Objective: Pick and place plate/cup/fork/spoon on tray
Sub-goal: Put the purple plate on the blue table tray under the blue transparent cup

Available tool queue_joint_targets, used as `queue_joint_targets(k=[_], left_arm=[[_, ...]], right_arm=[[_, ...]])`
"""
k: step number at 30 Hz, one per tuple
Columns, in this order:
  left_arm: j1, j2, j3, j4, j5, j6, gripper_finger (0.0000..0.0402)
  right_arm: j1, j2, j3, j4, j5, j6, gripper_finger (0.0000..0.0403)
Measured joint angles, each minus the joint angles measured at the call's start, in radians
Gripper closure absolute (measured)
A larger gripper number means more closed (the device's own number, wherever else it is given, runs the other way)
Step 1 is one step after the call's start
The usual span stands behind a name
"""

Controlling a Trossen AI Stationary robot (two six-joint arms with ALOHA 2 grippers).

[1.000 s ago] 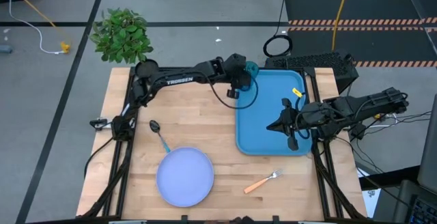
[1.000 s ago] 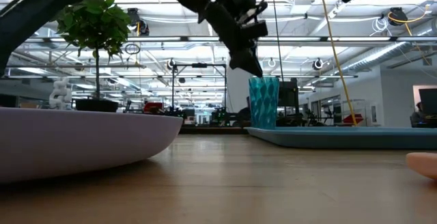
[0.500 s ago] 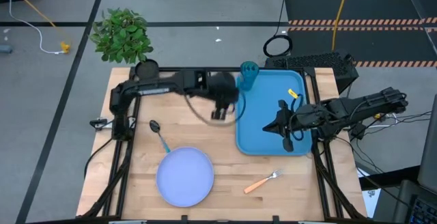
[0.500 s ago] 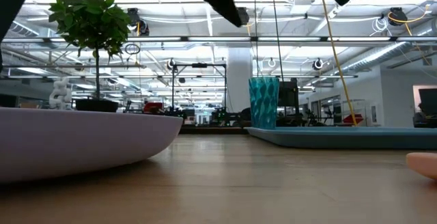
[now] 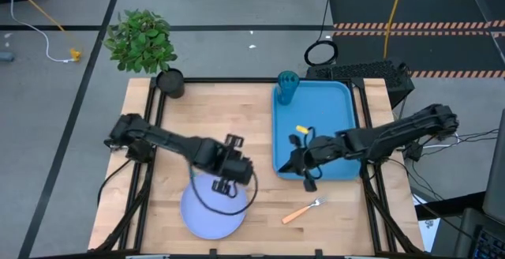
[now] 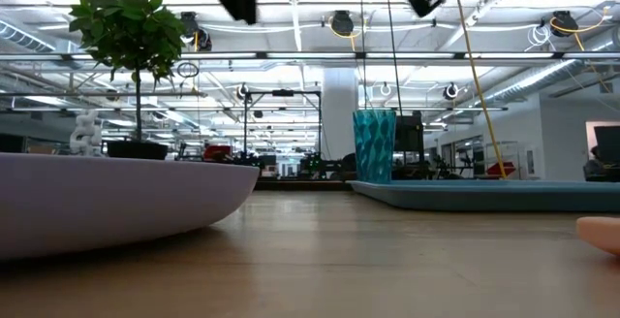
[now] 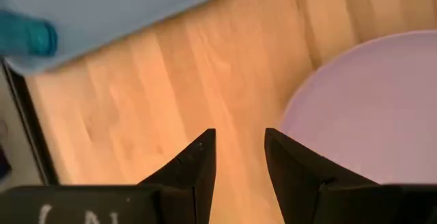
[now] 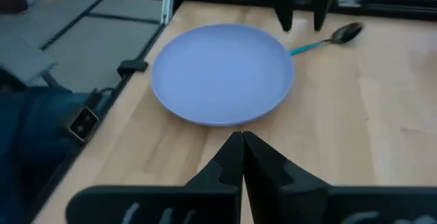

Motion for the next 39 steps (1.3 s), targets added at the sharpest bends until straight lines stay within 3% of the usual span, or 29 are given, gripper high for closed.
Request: queue_joint_targets(k=[5, 10, 18, 28, 39], left_arm=[[-0.056, -0.103, -0.231, 0.064, -0.04, -0.253, 0.0273], [-0.08, -0.224, -0.43, 0.158, -0.083, -0.462, 0.0273], [-0.075, -0.312, -0.618, 0.278, -0.1, -0.664, 0.0273], [-0.048, -0.325, -0.648, 0.329, -0.104, -0.592, 0.0273], [0.008, -0.328, -0.648, 0.331, -0.104, -0.492, 0.0273]], right_arm=[[-0.015, 0.155, 0.016, 0.117, -0.084, -0.053, 0.0403], [0.001, 0.34, 0.118, 0.143, -0.164, -0.114, 0.0399], [0.101, 0.573, 0.263, 0.165, -0.163, -0.287, 0.0339], [0.165, 0.755, 0.29, 0.499, -0.121, -0.43, 0.0271], [0.126, 0.866, 0.312, 0.49, -0.132, -0.493, 0.027]])
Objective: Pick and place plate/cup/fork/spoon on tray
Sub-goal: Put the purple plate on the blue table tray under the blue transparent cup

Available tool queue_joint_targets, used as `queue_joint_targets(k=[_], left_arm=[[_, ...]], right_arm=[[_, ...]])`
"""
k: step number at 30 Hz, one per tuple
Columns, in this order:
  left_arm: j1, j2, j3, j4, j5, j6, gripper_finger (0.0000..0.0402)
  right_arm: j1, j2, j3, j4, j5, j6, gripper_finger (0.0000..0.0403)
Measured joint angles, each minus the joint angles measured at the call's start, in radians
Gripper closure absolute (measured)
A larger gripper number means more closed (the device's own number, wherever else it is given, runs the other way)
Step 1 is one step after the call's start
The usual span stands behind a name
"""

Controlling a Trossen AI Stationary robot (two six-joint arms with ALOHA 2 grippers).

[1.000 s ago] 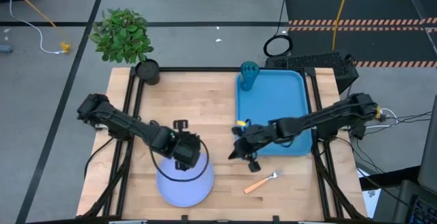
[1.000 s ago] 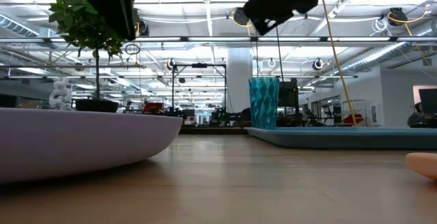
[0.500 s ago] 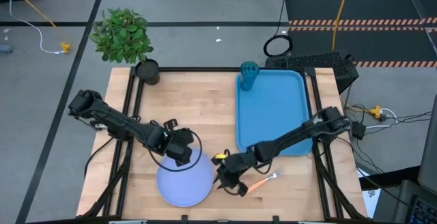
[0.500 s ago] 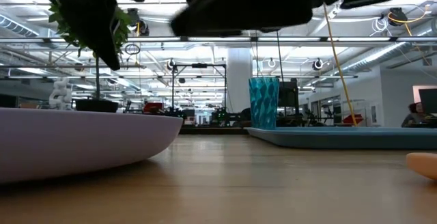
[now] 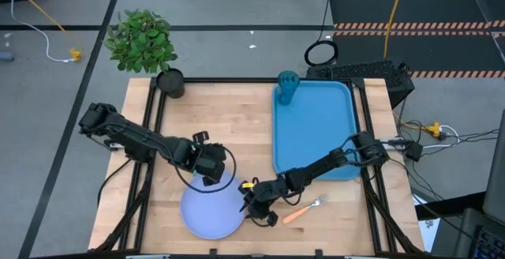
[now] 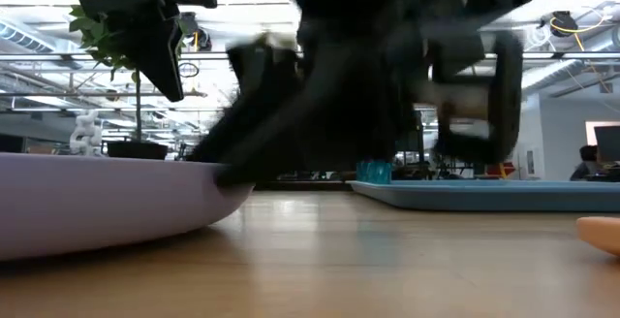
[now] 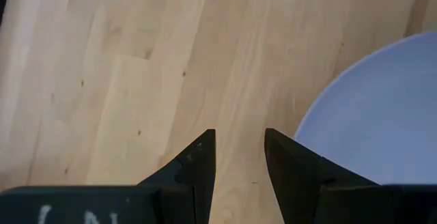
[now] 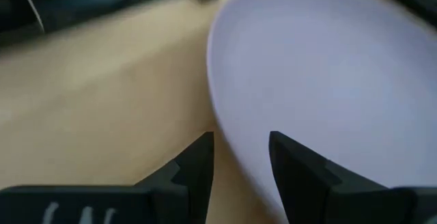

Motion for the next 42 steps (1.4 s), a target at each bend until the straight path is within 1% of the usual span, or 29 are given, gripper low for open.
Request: queue_joint_targets(k=[5, 8, 11, 16, 18, 24, 27, 34, 37, 40, 42], left_arm=[[0.007, 0.0, 0.0, 0.008, -0.003, -0.002, 0.0273], [0.006, 0.0, 0.0, 0.01, -0.003, -0.003, 0.0273], [0.006, 0.0, 0.0, 0.013, -0.003, -0.007, 0.0273], [0.006, 0.0, 0.0, 0.019, -0.003, -0.007, 0.0273], [0.006, 0.0, 0.0, 0.019, -0.003, -0.007, 0.0273], [0.006, 0.0, 0.0, 0.019, -0.003, -0.017, 0.0273], [0.006, 0.0, 0.0, 0.018, -0.003, -0.019, 0.0273], [0.006, 0.0, 0.006, 0.011, -0.006, -0.013, 0.0273], [0.006, 0.0, 0.028, 0.008, -0.043, 0.003, 0.0273], [0.011, 0.0, 0.056, 0.008, -0.11, 0.032, 0.0273], [0.017, 0.0, 0.073, 0.01, -0.154, 0.047, 0.0273]], right_arm=[[0.0, 0.021, 0.0, -0.016, -0.001, -0.05, 0.0272], [0.0, 0.019, 0.0, -0.038, -0.003, -0.069, 0.0284], [-0.001, 0.019, 0.0, -0.041, -0.003, -0.069, 0.0312], [0.0, 0.019, 0.0, -0.056, -0.004, -0.072, 0.0377], [-0.001, 0.018, 0.001, -0.048, -0.001, -0.079, 0.0394], [0.01, 0.016, 0.0, -0.045, 0.013, -0.143, 0.0396], [0.023, -0.004, 0.0, -0.076, 0.07, -0.162, 0.04], [0.03, -0.109, -0.004, -0.246, 0.138, -0.161, 0.0401], [0.029, -0.157, -0.004, -0.325, 0.162, -0.155, 0.0402], [0.028, -0.198, -0.004, -0.379, 0.167, -0.115, 0.0402], [0.033, -0.227, -0.004, -0.408, 0.192, -0.091, 0.0402]])
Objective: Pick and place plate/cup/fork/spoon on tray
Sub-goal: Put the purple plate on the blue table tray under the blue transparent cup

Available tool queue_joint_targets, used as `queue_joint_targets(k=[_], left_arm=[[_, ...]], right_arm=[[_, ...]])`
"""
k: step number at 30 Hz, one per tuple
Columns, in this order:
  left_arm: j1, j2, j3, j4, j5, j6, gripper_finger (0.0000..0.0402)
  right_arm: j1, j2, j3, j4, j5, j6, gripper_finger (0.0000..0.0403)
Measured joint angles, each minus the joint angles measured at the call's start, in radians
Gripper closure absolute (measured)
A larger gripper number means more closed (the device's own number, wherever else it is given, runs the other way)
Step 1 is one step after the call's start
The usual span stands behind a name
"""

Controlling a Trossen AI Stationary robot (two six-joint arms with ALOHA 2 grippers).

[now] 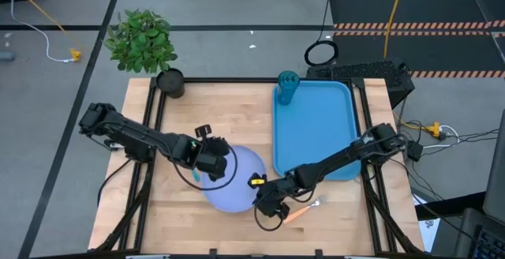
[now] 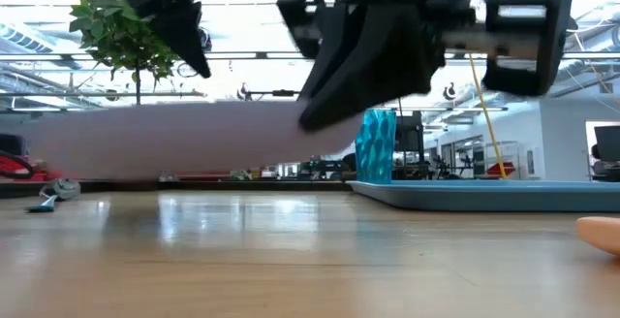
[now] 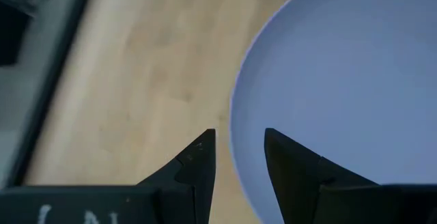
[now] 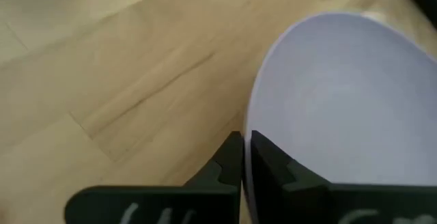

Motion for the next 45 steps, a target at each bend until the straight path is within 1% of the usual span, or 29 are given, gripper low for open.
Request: queue_joint_targets(k=[4, 13, 18, 21, 28, 34, 39, 45], left_arm=[[0.014, 0.0, 0.023, 0.004, -0.048, 0.007, 0.0273], [0.062, 0.0, 0.026, 0.01, -0.051, 0.025, 0.0273], [0.084, 0.0, 0.026, 0.017, -0.05, 0.026, 0.0273], [0.097, 0.0, 0.026, 0.042, -0.05, 0.055, 0.0273], [0.134, 0.0, 0.026, 0.179, -0.05, 0.198, 0.0273], [0.175, 0.0, 0.026, 0.324, -0.049, 0.352, 0.0273], [0.206, 0.0, 0.026, 0.406, -0.048, 0.429, 0.0273], [0.238, 0.0, 0.026, 0.429, -0.047, 0.453, 0.0273]], right_arm=[[0.019, -0.068, 0.001, -0.083, 0.088, 0.017, 0.0402], [0.034, -0.232, -0.005, -0.339, 0.235, 0.178, 0.0403], [0.033, -0.345, -0.091, -0.392, 0.314, 0.27, 0.0403], [0.034, -0.436, -0.161, -0.415, 0.355, 0.335, 0.0403], [0.034, -0.652, -0.338, -0.411, 0.362, 0.484, 0.0403], [0.034, -0.797, -0.475, -0.414, 0.362, 0.63, 0.0403], [0.034, -0.863, -0.56, -0.422, 0.361, 0.709, 0.0403], [0.011, -0.89, -0.65, -0.423, 0.361, 0.775, 0.0403]])
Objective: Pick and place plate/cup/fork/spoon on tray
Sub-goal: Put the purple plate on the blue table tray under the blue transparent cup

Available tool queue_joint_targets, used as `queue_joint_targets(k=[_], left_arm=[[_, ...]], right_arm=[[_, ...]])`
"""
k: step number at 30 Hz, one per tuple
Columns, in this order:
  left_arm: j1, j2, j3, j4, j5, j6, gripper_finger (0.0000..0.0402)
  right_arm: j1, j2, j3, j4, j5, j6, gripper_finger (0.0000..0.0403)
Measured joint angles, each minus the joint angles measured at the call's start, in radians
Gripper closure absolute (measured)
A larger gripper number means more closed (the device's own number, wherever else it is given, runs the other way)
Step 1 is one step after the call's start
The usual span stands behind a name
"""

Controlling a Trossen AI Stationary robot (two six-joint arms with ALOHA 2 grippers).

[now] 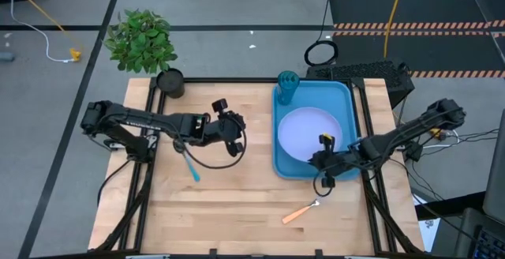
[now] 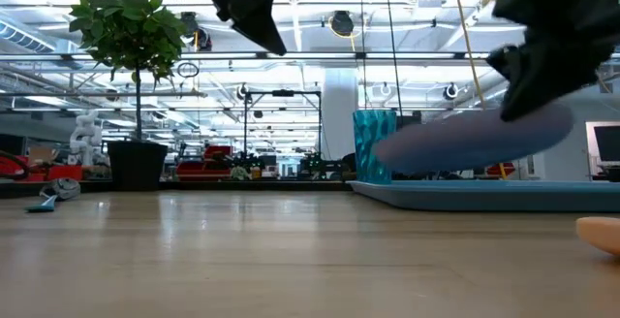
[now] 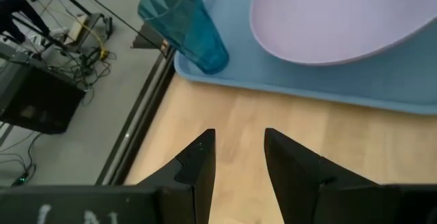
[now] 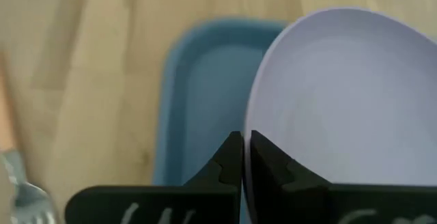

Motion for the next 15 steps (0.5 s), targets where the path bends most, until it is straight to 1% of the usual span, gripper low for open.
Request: queue_joint_targets(k=[9, 12, 15], left_arm=[[0.032, 0.0, 0.0, 0.003, 0.001, 0.021, 0.0273], [0.035, 0.0, 0.0, 0.003, 0.002, 0.021, 0.0273], [0.034, 0.0, 0.0, 0.003, 0.003, 0.021, 0.0273]], right_arm=[[-0.08, 0.0, -0.083, 0.019, 0.0, 0.068, 0.04], [-0.11, 0.001, -0.109, 0.062, 0.002, 0.062, 0.0396], [-0.142, 0.002, -0.15, 0.142, 0.003, 0.044, 0.0397]])
